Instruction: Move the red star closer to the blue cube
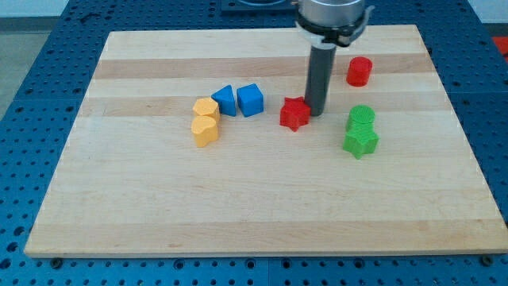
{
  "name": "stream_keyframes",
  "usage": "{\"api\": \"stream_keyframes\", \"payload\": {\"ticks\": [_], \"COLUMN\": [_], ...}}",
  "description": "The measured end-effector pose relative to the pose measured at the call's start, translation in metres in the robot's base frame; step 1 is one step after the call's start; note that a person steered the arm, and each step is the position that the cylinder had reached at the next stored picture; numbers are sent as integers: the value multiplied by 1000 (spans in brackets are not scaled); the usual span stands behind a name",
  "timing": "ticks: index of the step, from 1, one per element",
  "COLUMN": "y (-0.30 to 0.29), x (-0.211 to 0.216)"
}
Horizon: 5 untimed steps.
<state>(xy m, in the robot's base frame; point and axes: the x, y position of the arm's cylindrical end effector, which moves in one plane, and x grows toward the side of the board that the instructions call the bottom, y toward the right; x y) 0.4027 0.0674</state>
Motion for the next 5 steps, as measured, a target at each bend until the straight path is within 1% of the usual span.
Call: {"api": "stream_keyframes", "payload": {"ticks": [1, 2, 3, 4, 5], "y": [-18, -18, 18, 24, 19], "x": [0, 0, 1, 24, 35]}}
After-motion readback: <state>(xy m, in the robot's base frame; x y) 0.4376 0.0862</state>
